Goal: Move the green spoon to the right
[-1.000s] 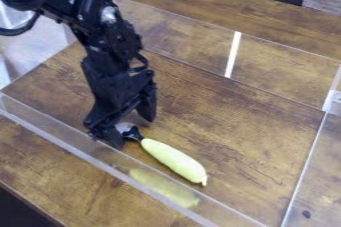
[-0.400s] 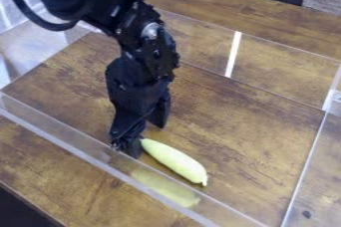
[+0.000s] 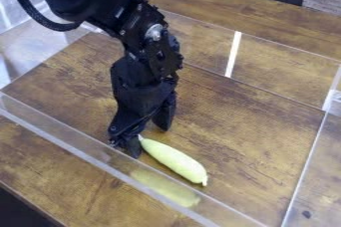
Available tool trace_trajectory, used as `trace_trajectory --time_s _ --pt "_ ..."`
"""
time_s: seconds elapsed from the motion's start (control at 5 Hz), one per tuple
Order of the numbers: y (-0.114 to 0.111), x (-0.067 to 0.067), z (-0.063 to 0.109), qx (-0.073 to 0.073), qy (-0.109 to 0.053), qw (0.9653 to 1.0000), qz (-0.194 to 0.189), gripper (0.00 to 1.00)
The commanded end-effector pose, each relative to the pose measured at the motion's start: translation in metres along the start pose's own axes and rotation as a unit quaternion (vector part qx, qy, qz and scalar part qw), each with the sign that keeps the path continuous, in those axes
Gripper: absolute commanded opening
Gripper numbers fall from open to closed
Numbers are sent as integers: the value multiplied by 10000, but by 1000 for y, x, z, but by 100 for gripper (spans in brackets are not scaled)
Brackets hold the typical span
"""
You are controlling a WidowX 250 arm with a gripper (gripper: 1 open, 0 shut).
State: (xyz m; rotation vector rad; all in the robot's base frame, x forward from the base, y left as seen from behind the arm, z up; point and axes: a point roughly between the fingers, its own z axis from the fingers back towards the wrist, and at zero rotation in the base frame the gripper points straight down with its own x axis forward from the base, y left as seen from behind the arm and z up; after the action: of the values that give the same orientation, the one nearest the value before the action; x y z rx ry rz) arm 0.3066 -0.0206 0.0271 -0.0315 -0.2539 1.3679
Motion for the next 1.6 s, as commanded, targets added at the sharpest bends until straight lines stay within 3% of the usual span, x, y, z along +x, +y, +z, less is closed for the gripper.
trace_trajectory --time_s 0.0,0.2,0.4,0.8,1.0,1.2,1.4 --pt "-13 7 9 -156 -25 9999 -38 0" --pt "-24 2 7 -182 14 9997 -171 0" --pt "-38 -11 23 -225 83 9996 -173 0" --pt "-63 -48 47 -314 107 9992 -224 0" --pt "-64 -54 47 -368 288 9950 -877 0" --pt "-70 -50 48 -429 337 9913 -1196 0" --pt "-68 -49 47 -381 231 9967 -683 0"
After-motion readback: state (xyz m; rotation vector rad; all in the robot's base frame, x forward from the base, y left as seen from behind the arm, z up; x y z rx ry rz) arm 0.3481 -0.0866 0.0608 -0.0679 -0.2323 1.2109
